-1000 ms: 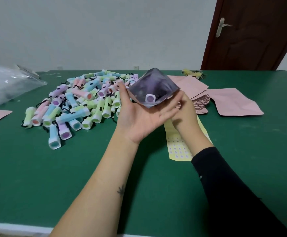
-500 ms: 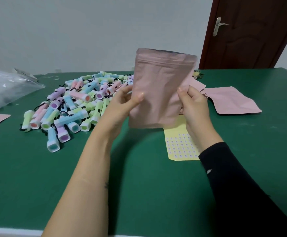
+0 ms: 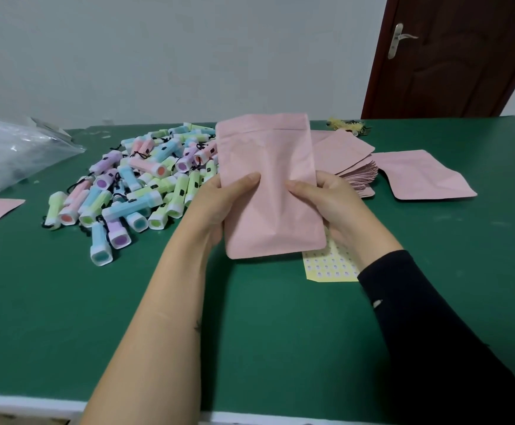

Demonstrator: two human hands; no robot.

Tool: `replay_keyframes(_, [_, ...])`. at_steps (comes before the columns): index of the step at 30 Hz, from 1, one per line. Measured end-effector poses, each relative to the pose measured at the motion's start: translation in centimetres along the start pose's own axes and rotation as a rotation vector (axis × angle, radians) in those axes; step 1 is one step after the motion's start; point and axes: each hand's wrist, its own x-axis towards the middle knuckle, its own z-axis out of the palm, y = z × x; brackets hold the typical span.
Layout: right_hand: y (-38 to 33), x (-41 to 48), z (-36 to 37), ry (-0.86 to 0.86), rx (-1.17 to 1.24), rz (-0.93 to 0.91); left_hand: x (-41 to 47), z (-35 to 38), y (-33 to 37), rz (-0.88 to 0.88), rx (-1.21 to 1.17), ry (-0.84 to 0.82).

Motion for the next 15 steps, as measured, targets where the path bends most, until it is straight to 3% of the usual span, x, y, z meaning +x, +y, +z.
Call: replay_keyframes(15, [0.24,-0.29,0.83,-0.067,0.134,0.181,-0.67,0.52,-0.11,-0.064,0.054,-0.115])
